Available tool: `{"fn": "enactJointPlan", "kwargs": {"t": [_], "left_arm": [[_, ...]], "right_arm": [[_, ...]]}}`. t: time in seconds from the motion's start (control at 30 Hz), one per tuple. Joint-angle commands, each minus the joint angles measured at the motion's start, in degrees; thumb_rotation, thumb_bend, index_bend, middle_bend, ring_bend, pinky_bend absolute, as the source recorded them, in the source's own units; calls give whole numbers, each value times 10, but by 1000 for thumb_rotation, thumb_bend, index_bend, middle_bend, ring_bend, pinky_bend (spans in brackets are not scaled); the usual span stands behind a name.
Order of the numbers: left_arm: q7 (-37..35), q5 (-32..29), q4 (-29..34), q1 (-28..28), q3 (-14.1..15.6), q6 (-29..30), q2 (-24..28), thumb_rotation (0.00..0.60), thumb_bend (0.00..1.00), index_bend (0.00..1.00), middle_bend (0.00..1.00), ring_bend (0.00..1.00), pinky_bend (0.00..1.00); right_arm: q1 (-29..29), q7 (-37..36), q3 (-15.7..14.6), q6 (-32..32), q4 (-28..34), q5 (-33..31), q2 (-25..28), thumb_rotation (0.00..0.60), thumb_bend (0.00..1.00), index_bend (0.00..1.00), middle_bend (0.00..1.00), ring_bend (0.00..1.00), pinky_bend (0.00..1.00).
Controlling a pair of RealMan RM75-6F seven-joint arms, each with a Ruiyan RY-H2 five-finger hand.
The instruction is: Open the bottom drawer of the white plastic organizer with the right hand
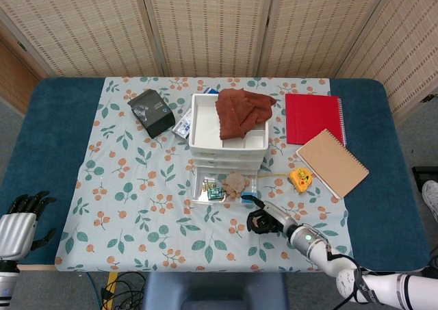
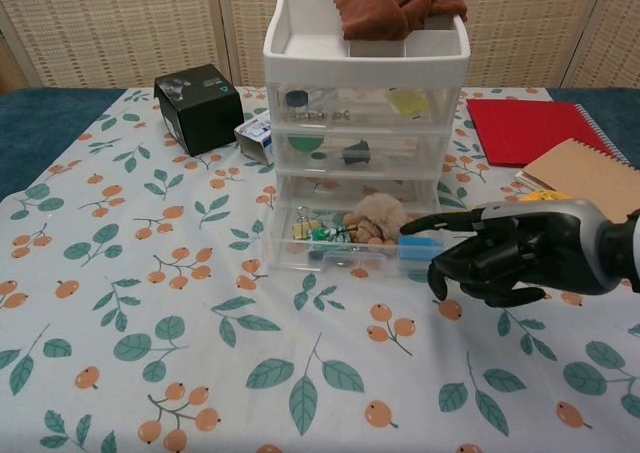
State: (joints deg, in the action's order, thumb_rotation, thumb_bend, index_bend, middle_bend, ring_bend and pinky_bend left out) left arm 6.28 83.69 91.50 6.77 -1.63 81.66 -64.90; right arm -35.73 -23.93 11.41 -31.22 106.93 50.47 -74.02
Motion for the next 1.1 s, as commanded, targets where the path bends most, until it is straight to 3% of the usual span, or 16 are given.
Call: {"fn": "enactJointPlan", "kwargs": {"t": [0.03,0.23,0.4,0.67,0.87,1.1], "left_arm": [[0,1,0,0,0,0,0,600,233,258,192,206,138],[-1,3,0,0,0,2,-1,600,234,258,192,206,138],[-7,7,0,-1,1,5,0,600,234,258,192,206,137],[-8,3,0,-7,1,10,2,600,234,258,192,206,137],[-4,0,5,-11,1,16,6,600,234,258,193,206,137],[1,0,11,-13,0,18,8,600,234,258,192,206,137]], "right_arm": [[5,17,12,-28,22,30,17,600,605,0,581,832,973],[-22,82,25,-52,40,76,42,600,602,0,576,816,973],[-86,182,20,-30,15,101,49,600,533,3,579,807,973],[-190,326,-6,-13,-54,69,6,600,415,108,622,806,973],[-245,448,-41,-41,-103,68,-31,600,342,138,656,810,974],[-279,542,-64,-78,-159,105,-77,600,328,215,800,941,1000]]}}
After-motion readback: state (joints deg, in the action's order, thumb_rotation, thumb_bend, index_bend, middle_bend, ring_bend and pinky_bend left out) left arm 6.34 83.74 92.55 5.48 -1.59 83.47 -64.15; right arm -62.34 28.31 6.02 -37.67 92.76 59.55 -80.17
